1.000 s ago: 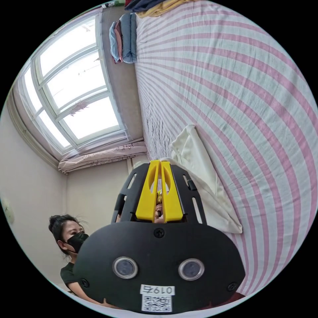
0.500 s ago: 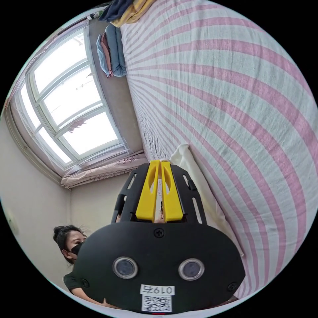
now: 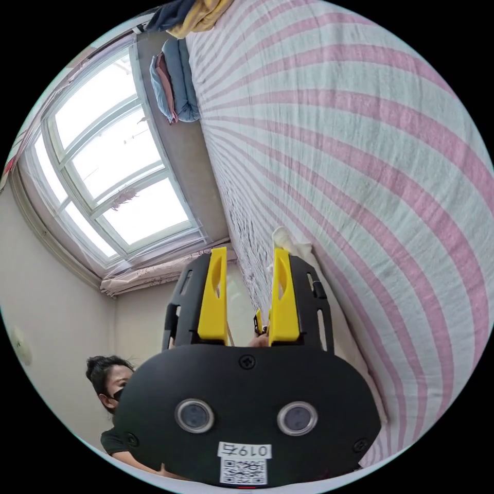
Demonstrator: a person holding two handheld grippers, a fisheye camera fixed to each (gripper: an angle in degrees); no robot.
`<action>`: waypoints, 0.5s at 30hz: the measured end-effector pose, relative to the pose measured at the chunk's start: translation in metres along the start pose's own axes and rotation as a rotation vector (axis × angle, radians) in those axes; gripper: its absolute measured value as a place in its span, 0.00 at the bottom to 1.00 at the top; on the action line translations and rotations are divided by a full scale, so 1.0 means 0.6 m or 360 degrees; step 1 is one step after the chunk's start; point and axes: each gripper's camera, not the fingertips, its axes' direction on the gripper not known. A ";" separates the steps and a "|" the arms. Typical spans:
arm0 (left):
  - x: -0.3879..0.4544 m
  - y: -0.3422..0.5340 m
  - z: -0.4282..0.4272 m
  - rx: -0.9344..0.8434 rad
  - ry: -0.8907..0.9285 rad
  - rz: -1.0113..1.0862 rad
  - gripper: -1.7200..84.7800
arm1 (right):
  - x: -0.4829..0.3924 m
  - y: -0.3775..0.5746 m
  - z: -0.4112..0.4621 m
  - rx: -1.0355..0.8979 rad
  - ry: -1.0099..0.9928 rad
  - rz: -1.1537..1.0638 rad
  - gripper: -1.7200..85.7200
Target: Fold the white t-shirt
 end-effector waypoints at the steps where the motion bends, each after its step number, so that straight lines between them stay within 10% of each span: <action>1: 0.004 0.001 0.000 0.0020 0.0018 0.0004 0.09 | -0.018 0.004 0.013 -0.0030 0.0013 -0.0078 0.11; 10: 0.182 0.078 0.104 -0.0392 -0.0296 0.0703 0.03 | -0.218 0.145 0.235 -0.0774 0.0883 -0.1369 0.01; 15: 0.274 0.229 0.280 -0.0574 -0.1305 0.1573 0.03 | -0.236 0.275 0.389 -0.1042 0.1694 -0.2224 0.02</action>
